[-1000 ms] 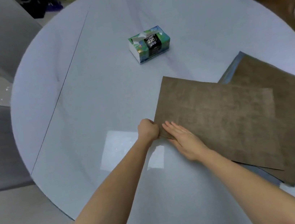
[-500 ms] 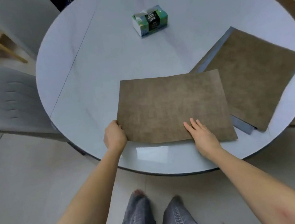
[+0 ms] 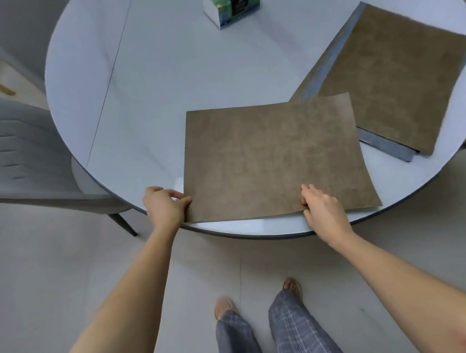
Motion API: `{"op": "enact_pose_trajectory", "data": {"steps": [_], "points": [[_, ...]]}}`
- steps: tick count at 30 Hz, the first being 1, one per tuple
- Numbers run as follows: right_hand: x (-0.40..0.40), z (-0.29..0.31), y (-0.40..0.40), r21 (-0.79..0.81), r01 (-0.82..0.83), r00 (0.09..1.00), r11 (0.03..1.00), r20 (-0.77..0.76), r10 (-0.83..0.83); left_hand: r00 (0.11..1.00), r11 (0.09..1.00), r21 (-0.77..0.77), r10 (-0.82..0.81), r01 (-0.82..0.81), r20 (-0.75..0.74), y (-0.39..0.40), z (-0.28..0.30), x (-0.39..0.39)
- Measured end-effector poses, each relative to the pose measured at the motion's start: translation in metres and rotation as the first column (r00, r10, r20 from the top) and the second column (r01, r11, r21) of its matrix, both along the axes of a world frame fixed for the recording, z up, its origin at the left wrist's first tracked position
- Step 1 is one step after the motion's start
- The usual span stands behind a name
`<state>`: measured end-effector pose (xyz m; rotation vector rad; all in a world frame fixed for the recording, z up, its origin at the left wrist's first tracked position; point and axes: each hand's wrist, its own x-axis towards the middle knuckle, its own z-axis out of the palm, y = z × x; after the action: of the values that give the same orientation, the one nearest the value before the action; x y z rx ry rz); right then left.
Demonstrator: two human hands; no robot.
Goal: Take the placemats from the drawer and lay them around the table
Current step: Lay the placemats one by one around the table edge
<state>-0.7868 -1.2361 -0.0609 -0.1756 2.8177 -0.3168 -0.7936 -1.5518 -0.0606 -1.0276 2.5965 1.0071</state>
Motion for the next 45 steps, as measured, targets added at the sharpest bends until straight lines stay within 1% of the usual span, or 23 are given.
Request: {"op": "enact_pose_trajectory", "data": {"steps": [3, 6, 10, 17, 22, 30, 32, 34, 36, 38, 39, 40, 42, 44, 45], "points": [[0.013, -0.004, -0.011, -0.052, 0.011, 1.000, 0.999, -0.028, -0.013, 0.997, 0.997, 0.010, -0.077, 0.077, -0.032, -0.005, 0.000, 0.002], [0.017, -0.004, -0.018, -0.045, 0.009, 0.999, 0.999, -0.038, -0.011, 0.997, 0.997, 0.002, -0.077, 0.077, -0.022, -0.011, 0.002, -0.001], [0.019, -0.004, -0.025, -0.051, 0.035, 0.999, 0.998, -0.036, -0.037, 0.993, 0.996, 0.011, -0.092, 0.093, -0.068, -0.018, -0.001, -0.003], [0.016, -0.011, -0.038, -0.134, 0.055, 0.998, 0.989, -0.030, -0.059, 0.991, 0.998, -0.013, -0.066, 0.065, -0.112, -0.030, -0.008, -0.008], [0.018, -0.012, -0.042, -0.174, 0.081, 0.996, 0.981, -0.015, -0.085, 0.991, 0.997, 0.003, -0.074, 0.074, -0.111, -0.034, -0.010, -0.010], [0.024, -0.012, -0.046, -0.181, 0.093, 0.995, 0.979, -0.030, -0.100, 0.990, 0.994, 0.029, -0.105, 0.109, -0.093, -0.040, -0.008, -0.007], [0.026, -0.013, -0.042, -0.162, 0.077, 0.996, 0.984, -0.036, -0.083, 0.989, 0.993, 0.025, -0.108, 0.111, -0.097, -0.039, -0.006, -0.006], [0.029, -0.015, -0.039, -0.150, 0.068, 0.997, 0.986, -0.011, -0.070, 0.989, 0.994, 0.020, -0.108, 0.110, -0.099, -0.038, -0.004, -0.005], [0.032, -0.015, -0.038, -0.191, 0.109, 0.994, 0.976, 0.016, -0.108, 0.989, 0.993, 0.012, -0.118, 0.120, -0.094, -0.037, -0.003, -0.005], [0.031, -0.016, -0.036, -0.229, 0.178, 0.982, 0.957, -0.015, -0.186, 0.987, 0.991, -0.004, -0.135, 0.135, -0.087, -0.037, -0.002, -0.005], [0.028, -0.016, -0.034, -0.201, 0.226, 0.971, 0.953, -0.025, -0.236, 0.985, 0.989, -0.022, -0.149, 0.148, -0.082, -0.036, -0.003, -0.004], [0.026, -0.017, -0.032, -0.139, 0.279, 0.959, 0.950, -0.011, -0.283, 0.983, 0.985, -0.052, -0.171, 0.167, -0.074, -0.034, -0.004, -0.003], [0.022, -0.020, -0.028, -0.004, 0.343, 0.937, 0.939, 0.066, -0.342, 0.969, 0.959, -0.159, -0.243, 0.234, -0.037, -0.026, -0.008, 0.001], [0.022, -0.024, -0.028, 0.053, 0.343, 0.930, 0.938, 0.121, -0.347, 0.927, 0.888, -0.272, -0.374, 0.371, 0.043, -0.009, -0.013, 0.006], [0.023, -0.027, -0.029, 0.066, 0.336, 0.931, 0.940, 0.130, -0.342, 0.889, 0.843, -0.287, -0.448, 0.455, 0.092, 0.004, -0.015, 0.009]]}}
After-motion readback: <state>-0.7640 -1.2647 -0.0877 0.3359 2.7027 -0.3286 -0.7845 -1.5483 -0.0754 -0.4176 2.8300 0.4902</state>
